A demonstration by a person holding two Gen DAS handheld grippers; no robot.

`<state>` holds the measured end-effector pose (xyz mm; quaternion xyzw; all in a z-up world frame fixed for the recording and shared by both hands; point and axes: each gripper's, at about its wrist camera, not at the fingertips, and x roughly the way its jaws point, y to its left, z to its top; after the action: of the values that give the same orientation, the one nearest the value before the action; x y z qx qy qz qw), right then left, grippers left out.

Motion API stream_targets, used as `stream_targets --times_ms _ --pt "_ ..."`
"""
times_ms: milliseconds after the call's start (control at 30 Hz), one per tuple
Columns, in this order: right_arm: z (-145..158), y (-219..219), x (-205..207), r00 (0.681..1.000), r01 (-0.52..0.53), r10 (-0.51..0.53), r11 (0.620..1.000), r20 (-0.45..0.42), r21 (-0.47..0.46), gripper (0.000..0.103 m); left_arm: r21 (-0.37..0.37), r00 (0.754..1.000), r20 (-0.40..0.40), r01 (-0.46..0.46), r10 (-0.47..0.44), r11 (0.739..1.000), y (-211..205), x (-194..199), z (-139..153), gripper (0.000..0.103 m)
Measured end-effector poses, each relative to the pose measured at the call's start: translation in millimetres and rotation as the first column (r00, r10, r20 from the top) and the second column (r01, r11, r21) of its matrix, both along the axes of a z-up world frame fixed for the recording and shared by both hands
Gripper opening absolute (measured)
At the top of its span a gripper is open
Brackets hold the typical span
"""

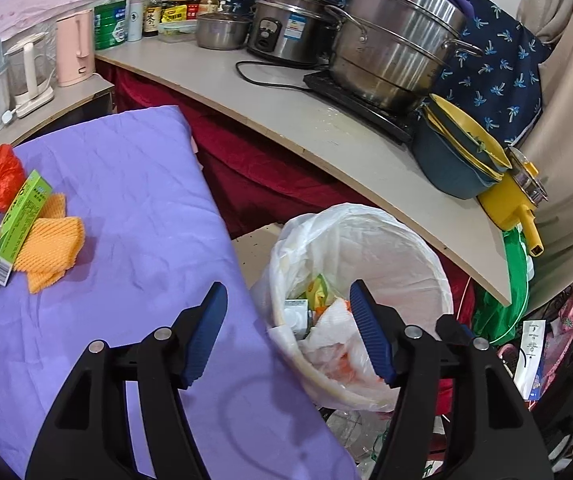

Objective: Collect trash
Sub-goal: 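Open both tools over the bin to drop the cloth and plastic bag, then move both tools back over the green box and foam net on the table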

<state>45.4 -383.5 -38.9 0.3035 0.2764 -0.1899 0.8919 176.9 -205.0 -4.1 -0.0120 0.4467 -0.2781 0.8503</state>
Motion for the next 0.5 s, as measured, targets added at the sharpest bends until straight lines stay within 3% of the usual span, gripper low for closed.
stream_targets --times_ms 500 --pt "22 41 6 0.998 -0.054 0.055 0.998 0.018 -0.036 0.058 0.022 0.996 0.041 -0.080 0.079 0.997 51 -7 5 0.065"
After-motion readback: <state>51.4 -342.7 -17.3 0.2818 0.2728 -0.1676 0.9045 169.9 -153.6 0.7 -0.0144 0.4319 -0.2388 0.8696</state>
